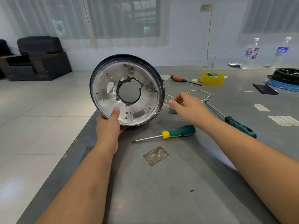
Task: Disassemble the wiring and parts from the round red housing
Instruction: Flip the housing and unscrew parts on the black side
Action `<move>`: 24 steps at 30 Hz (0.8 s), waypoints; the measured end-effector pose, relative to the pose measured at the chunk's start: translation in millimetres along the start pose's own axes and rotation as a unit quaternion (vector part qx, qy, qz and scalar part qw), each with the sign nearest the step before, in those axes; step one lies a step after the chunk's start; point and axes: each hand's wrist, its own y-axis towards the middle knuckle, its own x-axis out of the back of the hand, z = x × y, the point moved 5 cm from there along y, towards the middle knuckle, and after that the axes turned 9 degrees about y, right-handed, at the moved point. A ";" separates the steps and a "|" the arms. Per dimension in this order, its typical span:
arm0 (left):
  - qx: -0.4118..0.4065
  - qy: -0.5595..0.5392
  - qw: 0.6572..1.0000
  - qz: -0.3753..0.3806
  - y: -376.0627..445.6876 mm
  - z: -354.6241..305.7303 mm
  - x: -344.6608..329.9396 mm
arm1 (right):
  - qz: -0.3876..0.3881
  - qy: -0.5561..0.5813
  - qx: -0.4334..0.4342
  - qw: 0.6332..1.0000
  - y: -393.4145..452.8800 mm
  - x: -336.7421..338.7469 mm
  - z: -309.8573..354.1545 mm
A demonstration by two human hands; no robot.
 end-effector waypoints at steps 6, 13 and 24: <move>-0.018 0.025 0.999 -0.026 1.3 0.8 2.0 | 0.202 -0.030 0.155 0.967 -42.9 -19.5 -12.8; -0.029 0.027 0.999 -0.032 1.1 1.7 4.0 | 0.186 -0.027 0.206 0.960 -48.7 -22.1 -13.4; -0.033 0.006 0.999 -0.032 -0.1 0.7 3.7 | 0.111 0.054 0.159 0.980 -49.5 -11.7 -11.2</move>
